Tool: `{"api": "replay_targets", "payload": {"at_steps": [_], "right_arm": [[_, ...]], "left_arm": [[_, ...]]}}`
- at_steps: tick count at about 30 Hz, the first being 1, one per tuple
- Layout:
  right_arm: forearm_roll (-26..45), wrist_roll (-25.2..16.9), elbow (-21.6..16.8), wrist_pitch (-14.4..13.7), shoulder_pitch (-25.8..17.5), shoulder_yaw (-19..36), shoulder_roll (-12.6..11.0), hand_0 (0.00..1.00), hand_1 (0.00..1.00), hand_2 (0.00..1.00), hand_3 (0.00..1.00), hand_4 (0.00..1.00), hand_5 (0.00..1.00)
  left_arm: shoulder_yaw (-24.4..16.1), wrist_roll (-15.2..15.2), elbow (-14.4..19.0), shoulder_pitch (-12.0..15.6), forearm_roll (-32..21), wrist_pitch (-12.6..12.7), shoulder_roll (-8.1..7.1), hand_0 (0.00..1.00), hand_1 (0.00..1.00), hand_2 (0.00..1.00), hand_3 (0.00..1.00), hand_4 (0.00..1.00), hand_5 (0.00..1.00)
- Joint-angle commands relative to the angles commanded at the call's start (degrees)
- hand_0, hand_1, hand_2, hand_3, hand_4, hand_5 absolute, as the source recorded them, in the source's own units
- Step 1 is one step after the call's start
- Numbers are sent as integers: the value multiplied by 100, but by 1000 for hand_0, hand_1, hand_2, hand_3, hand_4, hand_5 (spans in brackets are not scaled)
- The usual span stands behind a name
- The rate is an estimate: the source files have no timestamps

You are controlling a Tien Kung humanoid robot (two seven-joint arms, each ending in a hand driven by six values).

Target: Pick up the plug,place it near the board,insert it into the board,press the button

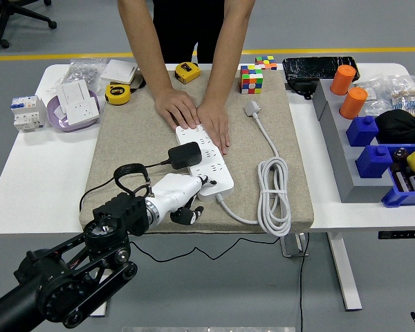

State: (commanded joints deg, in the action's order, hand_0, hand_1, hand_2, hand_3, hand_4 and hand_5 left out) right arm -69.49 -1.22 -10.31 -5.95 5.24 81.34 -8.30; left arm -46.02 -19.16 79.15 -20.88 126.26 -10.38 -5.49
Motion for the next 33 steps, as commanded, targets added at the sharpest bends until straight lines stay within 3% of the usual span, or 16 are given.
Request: {"api": "replay_targets", "payload": {"at_steps": [11,21,33], "right_arm": [[14,1,0,7,7,-8,6,758,766,751,795,998,942],[-9,5,0,6,-12,22,13,758,766,751,795,998,942],[0,-1,0,4,-9,29,17,759,765,751,795,998,941]], "left_arm": [[-25,-8,-19,-2,118,55,60,122,46,173,885,564,2],[-24,36,-237,10,182,121,154,122,46,173,883,560,2],[-23,36,-354,20,256,112,163,123,46,173,880,554,2]]}}
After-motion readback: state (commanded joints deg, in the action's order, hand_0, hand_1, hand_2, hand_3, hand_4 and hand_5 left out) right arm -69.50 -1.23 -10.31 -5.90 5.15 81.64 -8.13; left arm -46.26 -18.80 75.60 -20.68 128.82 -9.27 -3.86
